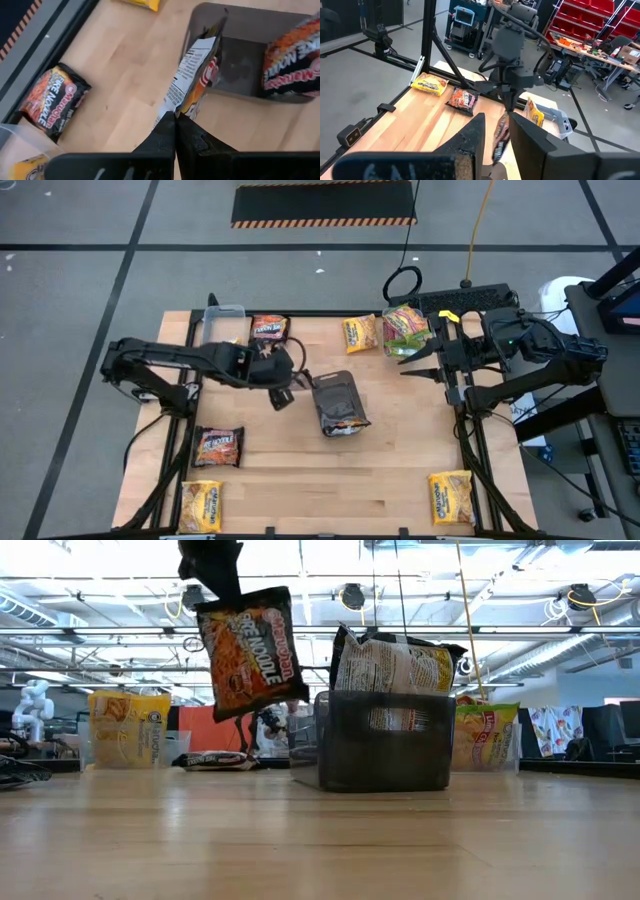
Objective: Sort Maruchan noodles
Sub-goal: Put the bottom black noodle pack into the black bin
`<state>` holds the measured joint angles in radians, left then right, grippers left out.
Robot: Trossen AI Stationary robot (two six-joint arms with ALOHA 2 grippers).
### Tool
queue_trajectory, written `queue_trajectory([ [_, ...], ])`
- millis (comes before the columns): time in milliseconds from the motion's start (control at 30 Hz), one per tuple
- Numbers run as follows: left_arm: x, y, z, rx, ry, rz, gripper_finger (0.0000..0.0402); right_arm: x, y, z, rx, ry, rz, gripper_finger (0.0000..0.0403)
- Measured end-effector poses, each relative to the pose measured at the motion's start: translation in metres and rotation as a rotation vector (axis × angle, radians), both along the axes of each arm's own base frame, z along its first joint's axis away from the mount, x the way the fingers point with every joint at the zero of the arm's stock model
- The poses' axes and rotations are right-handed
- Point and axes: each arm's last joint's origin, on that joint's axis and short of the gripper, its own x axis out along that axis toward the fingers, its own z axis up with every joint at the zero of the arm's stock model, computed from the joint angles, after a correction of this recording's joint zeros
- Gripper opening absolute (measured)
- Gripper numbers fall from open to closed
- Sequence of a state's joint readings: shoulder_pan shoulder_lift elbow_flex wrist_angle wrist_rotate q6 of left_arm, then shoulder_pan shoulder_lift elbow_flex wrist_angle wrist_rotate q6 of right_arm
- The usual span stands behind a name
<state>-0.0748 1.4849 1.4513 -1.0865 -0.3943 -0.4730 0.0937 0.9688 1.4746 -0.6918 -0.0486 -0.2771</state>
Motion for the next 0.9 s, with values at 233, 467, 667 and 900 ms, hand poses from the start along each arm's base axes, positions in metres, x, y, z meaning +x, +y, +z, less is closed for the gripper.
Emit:
queue_trajectory([
  [233, 0.014, 0.014, 0.009, 0.036, -0.144, -0.022, 0.0000, 0.000, 0.000, 0.000, -0.001, 0.001, 0.000, 0.0084],
  [467, 0.029, 0.023, 0.022, 0.060, -0.324, -0.058, 0.0000, 0.000, 0.000, 0.000, -0.001, 0.001, 0.000, 0.0084],
  [667, 0.045, 0.024, 0.020, 0.047, -0.404, -0.093, 0.0000, 0.000, 0.000, 0.000, -0.001, 0.001, 0.000, 0.0084],
  [900, 0.060, 0.019, 0.002, -0.006, -0.386, -0.072, 0.0000, 0.000, 0.000, 0.000, -0.001, 0.002, 0.000, 0.0084],
])
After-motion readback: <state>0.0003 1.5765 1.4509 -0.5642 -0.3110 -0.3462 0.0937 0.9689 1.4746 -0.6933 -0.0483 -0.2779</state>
